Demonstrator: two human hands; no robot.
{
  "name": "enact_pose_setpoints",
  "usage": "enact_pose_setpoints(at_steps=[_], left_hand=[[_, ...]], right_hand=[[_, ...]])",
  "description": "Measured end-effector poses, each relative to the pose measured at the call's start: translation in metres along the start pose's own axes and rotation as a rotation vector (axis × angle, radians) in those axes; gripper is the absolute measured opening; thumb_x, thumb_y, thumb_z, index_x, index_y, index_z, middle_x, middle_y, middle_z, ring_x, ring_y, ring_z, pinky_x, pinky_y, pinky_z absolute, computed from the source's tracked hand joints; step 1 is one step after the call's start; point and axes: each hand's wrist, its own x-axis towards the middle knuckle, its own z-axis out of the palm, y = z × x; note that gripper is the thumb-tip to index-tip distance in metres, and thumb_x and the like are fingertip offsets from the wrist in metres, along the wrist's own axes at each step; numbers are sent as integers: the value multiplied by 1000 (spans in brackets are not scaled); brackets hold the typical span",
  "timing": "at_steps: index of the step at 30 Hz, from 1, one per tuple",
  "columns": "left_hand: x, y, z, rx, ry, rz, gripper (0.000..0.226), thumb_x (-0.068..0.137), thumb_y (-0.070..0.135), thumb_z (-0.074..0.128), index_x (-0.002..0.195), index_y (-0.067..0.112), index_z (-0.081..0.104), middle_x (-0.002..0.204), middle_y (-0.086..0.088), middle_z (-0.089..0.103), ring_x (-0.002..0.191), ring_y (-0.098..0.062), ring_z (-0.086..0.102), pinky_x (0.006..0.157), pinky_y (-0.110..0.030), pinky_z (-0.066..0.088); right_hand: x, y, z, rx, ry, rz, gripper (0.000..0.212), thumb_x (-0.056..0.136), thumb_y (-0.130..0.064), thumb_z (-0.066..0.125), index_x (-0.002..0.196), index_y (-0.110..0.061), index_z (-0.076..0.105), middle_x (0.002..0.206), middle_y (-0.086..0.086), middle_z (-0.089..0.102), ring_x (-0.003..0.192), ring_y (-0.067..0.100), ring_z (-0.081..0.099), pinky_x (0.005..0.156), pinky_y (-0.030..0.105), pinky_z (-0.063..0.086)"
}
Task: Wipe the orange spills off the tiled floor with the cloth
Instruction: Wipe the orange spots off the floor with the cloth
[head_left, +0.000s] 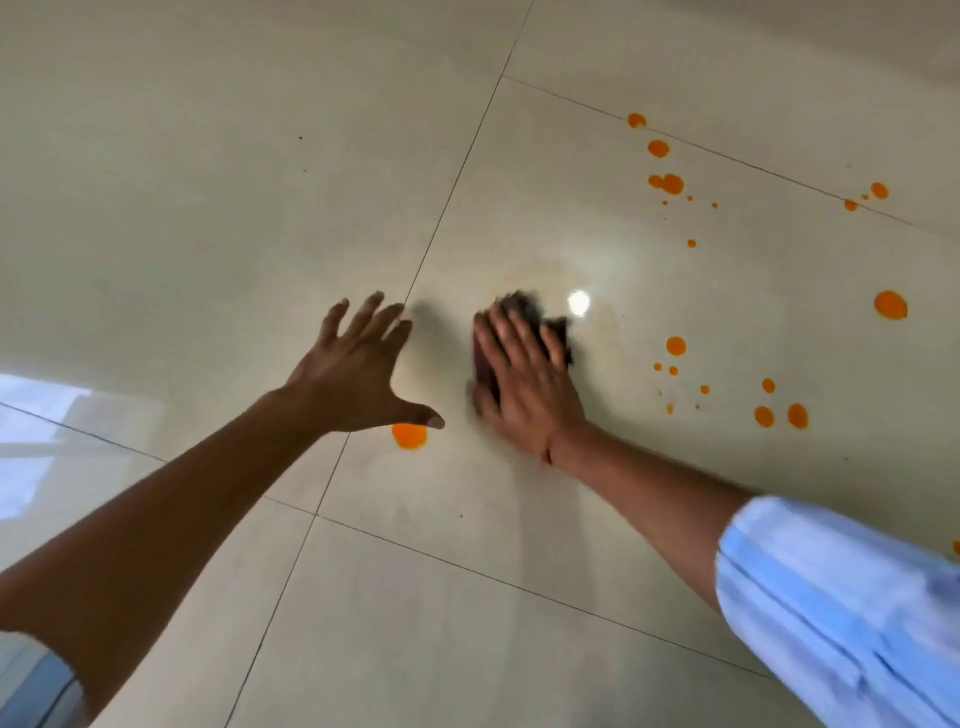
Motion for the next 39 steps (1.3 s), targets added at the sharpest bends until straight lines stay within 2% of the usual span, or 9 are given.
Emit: enact_pose_setpoints(at_steps=[3, 8, 14, 18, 22, 25, 29, 34, 39], left_hand=[[-33, -26, 6, -84, 29, -159, 134, 52, 103, 17, 152, 13, 18, 161, -6, 5, 148, -22, -7, 117, -49, -3], [-92, -65, 39, -42, -185, -295, 157, 32, 99, 49, 152, 16, -8, 160, -4, -14, 147, -28, -10, 115, -53, -3], [-101, -56, 47, -147, -238, -334, 166, 31, 78, 77, 148, 17, -23, 154, -2, -34, 145, -30, -17, 115, -56, 7], [-104, -58, 47, -219, -235, -330, 165, 34, 68, 84, 147, 16, -25, 153, -2, -35, 144, -32, -20, 116, -54, 13], [-101, -58, 50, -253, -239, -339, 167, 33, 65, 86, 147, 18, -26, 153, -1, -36, 143, -31, -22, 114, -55, 10], [-102, -60, 51, -268, -245, -348, 166, 33, 64, 86, 146, 18, -27, 153, -2, -35, 144, -31, -22, 114, -54, 9], [-102, -59, 48, -277, -241, -329, 166, 34, 65, 86, 146, 17, -27, 153, -3, -36, 143, -32, -23, 114, -55, 8], [-99, -60, 51, -266, -238, -340, 168, 32, 65, 86, 146, 16, -28, 153, -3, -35, 143, -34, -23, 113, -58, 10], [-101, -60, 52, -267, -231, -342, 167, 32, 63, 87, 147, 15, -24, 154, -3, -33, 143, -35, -22, 112, -60, 10]], right_hand=[[-60, 19, -2, -15, -100, -141, 73, 91, -53, 36, 155, -21, 22, 162, 4, 21, 151, 21, 13, 119, 47, 12], [27, -8, -10, 1, -8, 172, 72, 92, -49, 37, 154, -17, 23, 162, 6, 21, 150, 23, 14, 119, 47, 9], [-53, -78, 8, -17, -132, -340, 71, 91, -50, 36, 154, -20, 24, 162, 2, 22, 150, 20, 15, 120, 47, 13], [-38, -21, -3, -35, -75, -250, 70, 90, -50, 38, 152, -18, 31, 159, 8, 30, 148, 25, 25, 116, 50, 20], [65, -90, -6, 5, -40, 11, 71, 93, -48, 38, 154, -16, 23, 162, 7, 19, 151, 24, 11, 120, 47, 7], [39, -137, 4, 10, -62, -229, 70, 92, -47, 35, 154, -16, 24, 161, 7, 23, 150, 23, 14, 120, 47, 8], [-56, -70, 8, 9, -87, -425, 72, 87, -48, 43, 152, -20, 31, 160, 5, 29, 147, 23, 25, 117, 49, 18], [33, -83, -1, 7, -12, -3, 72, 90, -47, 39, 154, -15, 25, 161, 9, 23, 150, 25, 17, 119, 49, 13], [-75, -116, 24, 20, -92, -408, 70, 92, -46, 39, 154, -18, 23, 163, 5, 19, 151, 22, 13, 119, 51, 15]])
